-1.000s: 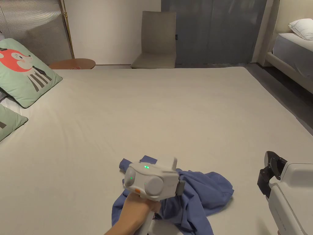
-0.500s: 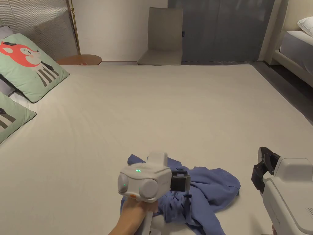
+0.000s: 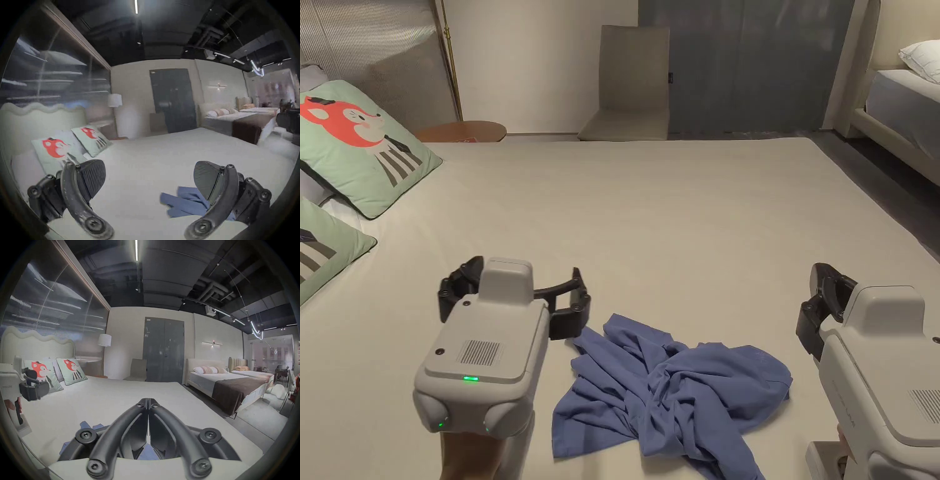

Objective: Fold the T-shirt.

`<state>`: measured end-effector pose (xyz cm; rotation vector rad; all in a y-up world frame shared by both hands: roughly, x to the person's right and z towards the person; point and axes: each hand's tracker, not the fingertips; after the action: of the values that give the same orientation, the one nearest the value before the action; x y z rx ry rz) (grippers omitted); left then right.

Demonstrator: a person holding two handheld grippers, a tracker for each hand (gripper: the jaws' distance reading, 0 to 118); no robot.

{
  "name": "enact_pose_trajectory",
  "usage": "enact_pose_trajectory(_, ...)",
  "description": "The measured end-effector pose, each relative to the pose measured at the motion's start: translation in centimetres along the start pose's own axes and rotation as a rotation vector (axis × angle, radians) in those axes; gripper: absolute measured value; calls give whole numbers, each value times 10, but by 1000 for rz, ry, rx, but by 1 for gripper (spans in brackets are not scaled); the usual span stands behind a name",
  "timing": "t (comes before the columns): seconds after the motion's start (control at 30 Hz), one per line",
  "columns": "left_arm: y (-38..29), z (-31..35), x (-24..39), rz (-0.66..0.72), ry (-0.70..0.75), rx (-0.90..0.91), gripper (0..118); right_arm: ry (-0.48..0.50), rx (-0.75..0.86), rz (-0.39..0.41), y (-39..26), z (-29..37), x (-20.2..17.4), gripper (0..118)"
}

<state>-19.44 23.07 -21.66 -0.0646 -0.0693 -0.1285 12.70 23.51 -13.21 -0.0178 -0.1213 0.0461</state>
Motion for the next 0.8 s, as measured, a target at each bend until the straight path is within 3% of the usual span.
enact_pose_trajectory(0.03,-1,1,-6,3,21,1,96,5,2,0,1,0,-1,1)
enact_pose_trajectory(0.07,-3,2,-10,28,25,2,79,8,2,0,2,0,-2,1)
enact_pose_trajectory(0.1,-4,4,-15,55,24,11,52,13,3,-1,2,0,-3,1)
enact_pose_trajectory(0.13,-4,5,-19,68,21,10,8,16,2,-1,1,-1,-4,1)
enact_pose_trajectory(0.17,-5,3,-23,81,30,0,1,19,2,-1,1,-1,-4,1)
enact_pose_trajectory(0.27,-9,-2,-33,149,-16,-57,0,26,0,0,0,-2,-5,1)
enact_pose_trajectory(0.4,-17,-9,-32,125,-21,-119,0,28,-3,-2,-1,-4,-4,1)
enact_pose_trajectory(0.63,-55,-33,-18,261,-179,-526,0,23,-19,-7,-13,-10,3,1)
enact_pose_trajectory(0.8,-99,-39,7,281,-226,-698,0,21,-46,-13,-15,-8,8,1)
